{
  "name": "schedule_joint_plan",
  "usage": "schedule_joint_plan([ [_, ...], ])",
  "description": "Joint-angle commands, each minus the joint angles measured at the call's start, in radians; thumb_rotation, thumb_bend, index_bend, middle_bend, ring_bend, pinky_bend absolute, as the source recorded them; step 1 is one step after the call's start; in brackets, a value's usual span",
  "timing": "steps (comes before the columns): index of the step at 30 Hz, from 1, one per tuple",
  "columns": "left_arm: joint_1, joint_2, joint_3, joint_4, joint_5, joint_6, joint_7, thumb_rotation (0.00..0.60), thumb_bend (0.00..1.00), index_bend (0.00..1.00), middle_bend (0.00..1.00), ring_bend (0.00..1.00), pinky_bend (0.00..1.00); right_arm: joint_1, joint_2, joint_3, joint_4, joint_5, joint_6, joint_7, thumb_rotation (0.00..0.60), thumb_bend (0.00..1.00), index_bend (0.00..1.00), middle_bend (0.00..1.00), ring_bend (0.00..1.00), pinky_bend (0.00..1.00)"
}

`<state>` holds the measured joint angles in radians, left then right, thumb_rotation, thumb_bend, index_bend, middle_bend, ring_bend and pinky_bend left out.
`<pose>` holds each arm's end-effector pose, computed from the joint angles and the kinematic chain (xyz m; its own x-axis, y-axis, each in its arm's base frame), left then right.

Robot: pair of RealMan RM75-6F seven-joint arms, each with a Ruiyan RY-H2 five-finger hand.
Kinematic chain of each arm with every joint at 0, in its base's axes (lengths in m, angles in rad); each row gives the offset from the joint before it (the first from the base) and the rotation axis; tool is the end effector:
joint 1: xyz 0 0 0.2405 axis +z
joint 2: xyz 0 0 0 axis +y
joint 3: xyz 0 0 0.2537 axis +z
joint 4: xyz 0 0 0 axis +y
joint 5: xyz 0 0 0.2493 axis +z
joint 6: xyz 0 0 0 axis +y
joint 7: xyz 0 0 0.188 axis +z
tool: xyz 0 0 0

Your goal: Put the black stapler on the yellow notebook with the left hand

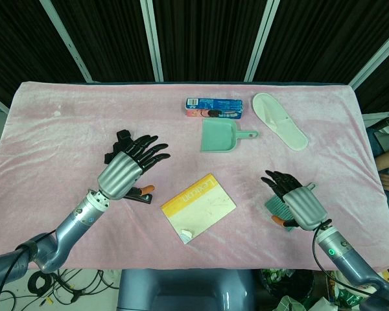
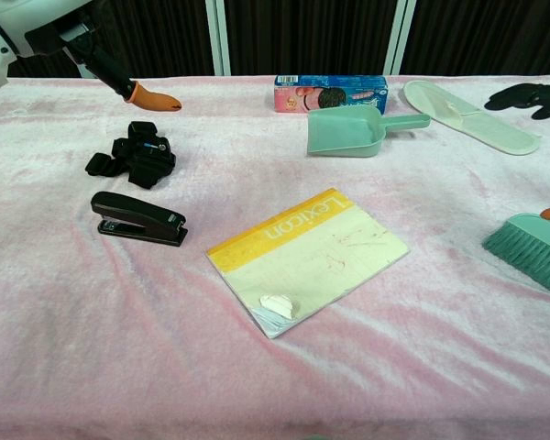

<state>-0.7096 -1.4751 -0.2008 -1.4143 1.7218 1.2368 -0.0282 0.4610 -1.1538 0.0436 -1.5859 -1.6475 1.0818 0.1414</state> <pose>-0.0753 0.3733 -0.0019 0.2866 -0.0666 0.9557 0.6566 -0.7127 -0.2466 -0.2327 -0.3166 0.0345 0.4209 -0.2778 0.8635 -0.8541 -0.4420 0.2741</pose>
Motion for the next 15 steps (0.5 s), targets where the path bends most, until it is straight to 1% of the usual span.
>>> schedule_joint_plan([
  [1,-0.001,-0.001,0.005,-0.001,-0.003,0.002,0.006,0.600,0.05,0.19,0.13,0.00,0.11,0.009,-0.007,0.004,-0.007,0.001,-0.003,-0.005,0.600,0.15,0.03,0.00,0.04,0.10],
  [7,-0.004,0.006,0.013,-0.011,-0.004,0.004,0.019,0.600,0.05,0.19,0.13,0.00,0.11,0.024,-0.010,0.011,-0.014,0.010,-0.014,-0.021,0.600,0.15,0.03,0.00,0.04,0.10],
  [15,0.001,0.020,0.025,-0.014,-0.006,0.016,0.023,0.600,0.05,0.19,0.14,0.00,0.11,0.019,0.006,0.004,-0.038,0.020,-0.007,-0.047,0.600,0.15,0.03,0.00,0.04,0.10],
])
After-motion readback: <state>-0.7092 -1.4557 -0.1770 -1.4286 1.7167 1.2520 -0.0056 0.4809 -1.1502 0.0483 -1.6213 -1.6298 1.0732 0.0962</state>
